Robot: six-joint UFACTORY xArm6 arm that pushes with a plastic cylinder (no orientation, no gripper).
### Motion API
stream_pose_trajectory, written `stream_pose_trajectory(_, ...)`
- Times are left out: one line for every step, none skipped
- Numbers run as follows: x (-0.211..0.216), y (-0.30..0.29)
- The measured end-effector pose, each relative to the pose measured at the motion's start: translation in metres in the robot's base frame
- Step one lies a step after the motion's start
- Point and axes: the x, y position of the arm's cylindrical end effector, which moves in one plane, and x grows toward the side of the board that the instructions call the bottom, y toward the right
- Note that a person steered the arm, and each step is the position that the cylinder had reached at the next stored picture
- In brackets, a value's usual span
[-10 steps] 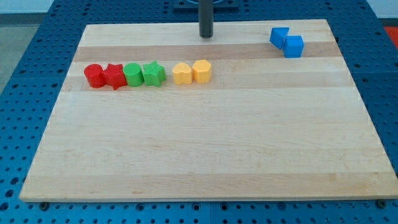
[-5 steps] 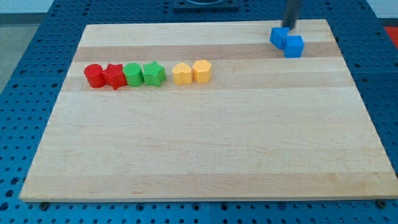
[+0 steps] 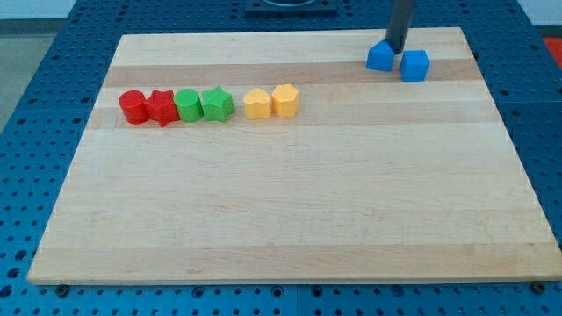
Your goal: Push the blue triangle to the right of the yellow hexagon
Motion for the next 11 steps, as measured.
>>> stream_pose_trajectory(0.012, -0.001)
stream_pose_trajectory(0.026, -0.002)
stream_pose_trajectory(0.027, -0.023)
stream_pose_trajectory(0.027, -0.045)
stream_pose_trajectory(0.027, -0.062)
stream_pose_trajectory(0.028, -0.079)
stream_pose_trajectory(0.038, -0.087)
stream_pose_trajectory(0.055, -0.095)
stream_pose_trajectory(0.064, -0.103)
stream_pose_trajectory(0.064, -0.105)
stream_pose_trajectory(0.064, -0.109)
